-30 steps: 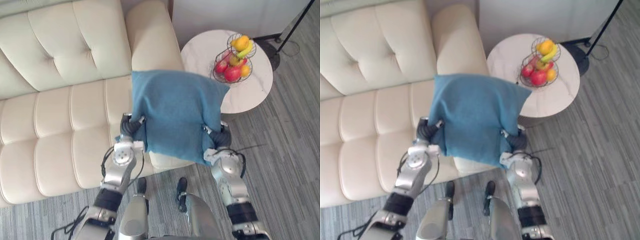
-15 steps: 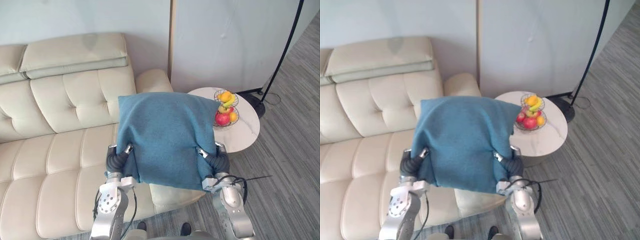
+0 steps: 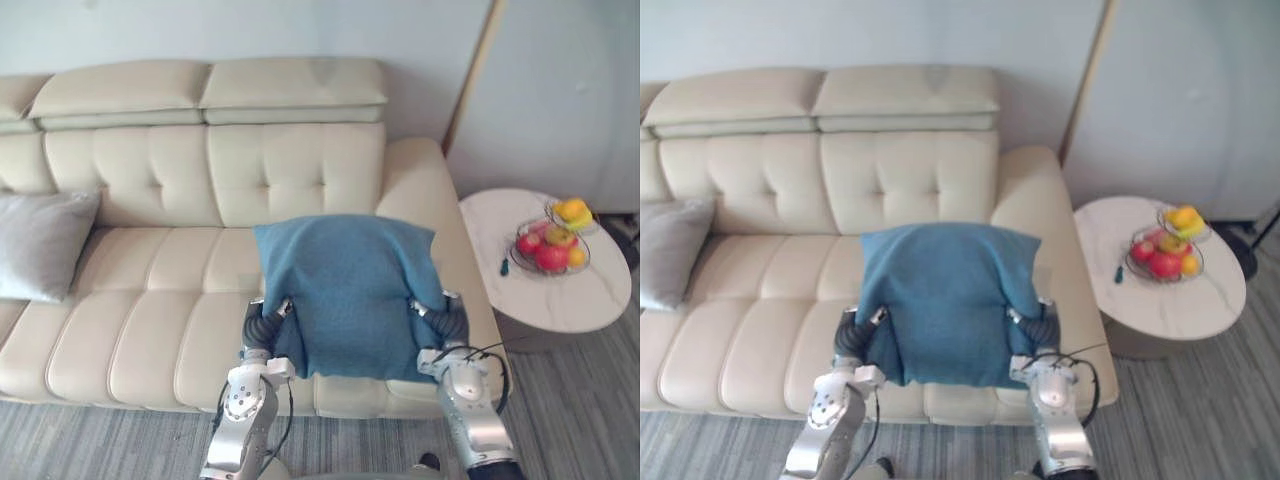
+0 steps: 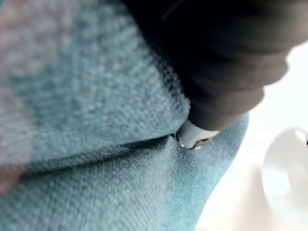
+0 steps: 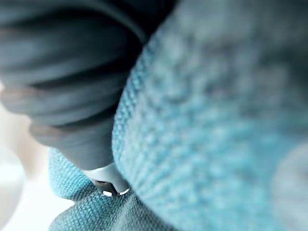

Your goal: Pick up cushions and gather them together orderly.

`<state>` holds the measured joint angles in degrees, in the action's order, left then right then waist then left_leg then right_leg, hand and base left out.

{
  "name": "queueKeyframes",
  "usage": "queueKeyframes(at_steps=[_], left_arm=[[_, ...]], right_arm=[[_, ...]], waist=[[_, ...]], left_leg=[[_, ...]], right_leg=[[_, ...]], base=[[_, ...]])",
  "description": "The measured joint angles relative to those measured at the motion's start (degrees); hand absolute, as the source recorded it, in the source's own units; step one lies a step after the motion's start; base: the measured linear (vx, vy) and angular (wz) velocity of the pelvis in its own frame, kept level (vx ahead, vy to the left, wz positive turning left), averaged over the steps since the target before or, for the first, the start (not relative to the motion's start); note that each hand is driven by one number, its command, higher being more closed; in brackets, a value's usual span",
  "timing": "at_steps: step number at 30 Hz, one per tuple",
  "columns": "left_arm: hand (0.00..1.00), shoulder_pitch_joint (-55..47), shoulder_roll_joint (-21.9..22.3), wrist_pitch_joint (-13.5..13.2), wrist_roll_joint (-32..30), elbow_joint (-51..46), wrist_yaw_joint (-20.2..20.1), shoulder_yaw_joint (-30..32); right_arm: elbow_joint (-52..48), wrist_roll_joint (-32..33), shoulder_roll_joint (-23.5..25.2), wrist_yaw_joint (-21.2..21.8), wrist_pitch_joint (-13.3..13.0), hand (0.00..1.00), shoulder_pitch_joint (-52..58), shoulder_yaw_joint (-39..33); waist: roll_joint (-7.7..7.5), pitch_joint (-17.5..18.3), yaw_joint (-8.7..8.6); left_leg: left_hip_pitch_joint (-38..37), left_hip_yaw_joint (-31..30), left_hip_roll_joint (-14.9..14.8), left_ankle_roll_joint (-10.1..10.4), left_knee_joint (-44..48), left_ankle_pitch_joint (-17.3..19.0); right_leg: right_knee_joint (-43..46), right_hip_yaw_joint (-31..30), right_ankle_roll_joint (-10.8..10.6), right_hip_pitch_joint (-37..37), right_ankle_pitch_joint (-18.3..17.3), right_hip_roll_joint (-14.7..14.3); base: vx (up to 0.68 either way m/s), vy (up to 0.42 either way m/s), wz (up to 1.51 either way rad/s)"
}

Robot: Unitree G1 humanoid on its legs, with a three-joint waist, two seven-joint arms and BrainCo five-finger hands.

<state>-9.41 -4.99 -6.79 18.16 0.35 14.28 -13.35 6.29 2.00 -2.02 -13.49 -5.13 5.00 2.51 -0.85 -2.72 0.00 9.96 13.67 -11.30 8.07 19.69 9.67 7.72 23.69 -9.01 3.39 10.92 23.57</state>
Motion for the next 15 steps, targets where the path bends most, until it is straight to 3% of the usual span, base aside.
queueKeyframes(at_steps=[2,3,4,5,6,7,8,9,11,15], left_arm=[[1.00,-0.05,-1.40,0.04,-0.06,0.93,-0.08,0.05],[1.00,-0.05,-1.47,0.03,-0.09,0.94,-0.46,0.24],[1.00,-0.09,-1.53,0.03,-0.13,0.94,-0.78,0.64],[1.00,-0.14,-1.55,0.07,-0.17,1.02,-0.96,1.03],[1.00,-0.26,-1.60,0.12,-0.20,1.11,-1.12,1.03],[1.00,-0.27,-1.53,0.18,-0.22,1.37,-1.69,0.98],[1.00,-0.27,-1.49,0.36,-0.27,1.51,-2.42,0.84],[1.00,0.03,-1.34,0.41,-0.66,1.56,-3.10,0.41],[1.00,0.21,-1.27,0.49,-1.21,1.52,-3.43,-0.87],[1.00,0.25,-0.95,1.07,-1.83,1.52,-3.45,-2.10]], right_arm=[[1.37,-1.12,0.18,0.47,0.11,1.00,-0.50,0.22],[2.82,-1.59,0.25,0.71,0.13,1.00,-1.24,0.46],[3.91,-1.77,0.43,0.87,0.14,1.00,-1.73,0.40],[4.75,-1.94,0.51,1.16,0.25,1.00,-1.66,0.40],[4.95,-1.95,0.64,1.36,0.37,1.00,-1.28,0.42],[4.96,-1.96,0.86,1.57,0.40,1.00,-1.19,0.24],[4.96,-1.95,0.40,1.66,0.38,1.00,-1.41,0.00],[4.96,-1.94,-0.57,1.75,0.30,1.00,-1.63,0.10],[4.95,-1.83,-2.39,1.74,0.29,1.00,-1.54,-0.01],[4.28,-1.83,-2.74,1.59,0.46,1.00,-0.33,-0.63]], waist=[[-0.27,-0.12,0.40],[-0.21,-0.63,0.41],[0.18,-1.37,0.21],[-0.27,-2.03,-0.14],[-0.30,-2.19,-0.47],[-0.58,-2.25,-0.68],[-0.62,-2.26,-0.80],[-0.56,-2.19,-0.96],[1.08,-2.33,-1.12],[1.34,-2.27,-1.51]], left_leg=[[-0.17,0.98,0.88,-2.18,2.24,2.12],[-0.45,2.07,1.49,-3.63,2.32,2.96],[-0.95,2.31,1.58,-4.45,2.14,3.42],[-2.35,2.48,1.79,-5.14,1.39,3.62],[-3.01,2.65,2.16,-5.38,0.91,3.57],[-3.86,2.78,2.88,-5.50,0.25,3.54],[-4.29,3.23,3.61,-5.54,-0.30,3.56],[-4.20,3.02,4.45,-5.43,-0.96,3.39],[-4.18,2.96,4.46,-4.71,-2.85,2.05],[-4.19,0.03,4.09,-4.18,-2.59,1.37]], right_leg=[[5.91,-2.88,2.93,3.71,4.21,2.04],[11.64,-3.21,9.15,7.39,3.63,3.28],[15.57,-4.22,10.06,9.08,-0.18,2.62],[20.21,-6.76,7.80,10.05,-7.96,-1.05],[21.24,-8.18,6.41,10.00,-12.30,-4.93],[20.48,-8.68,6.11,9.23,-17.28,-9.91],[17.61,-8.63,6.40,8.63,-20.20,-13.12],[13.53,-9.40,7.79,7.65,-20.91,-15.13],[9.81,-9.28,8.10,6.51,-19.10,-16.22],[8.43,-8.12,8.29,4.50,-18.82,-16.59]], base=[[-0.07,0.435,-0.17],[-0.06,0.218,-0.30],[-0.07,0.187,-0.23],[-0.04,0.095,-0.03],[-0.03,0.088,0.05],[-0.01,0.076,-0.03],[0.01,0.073,-0.09],[0.03,0.038,-0.09],[0.11,0.045,-0.04],[0.14,0.003,0.19]])
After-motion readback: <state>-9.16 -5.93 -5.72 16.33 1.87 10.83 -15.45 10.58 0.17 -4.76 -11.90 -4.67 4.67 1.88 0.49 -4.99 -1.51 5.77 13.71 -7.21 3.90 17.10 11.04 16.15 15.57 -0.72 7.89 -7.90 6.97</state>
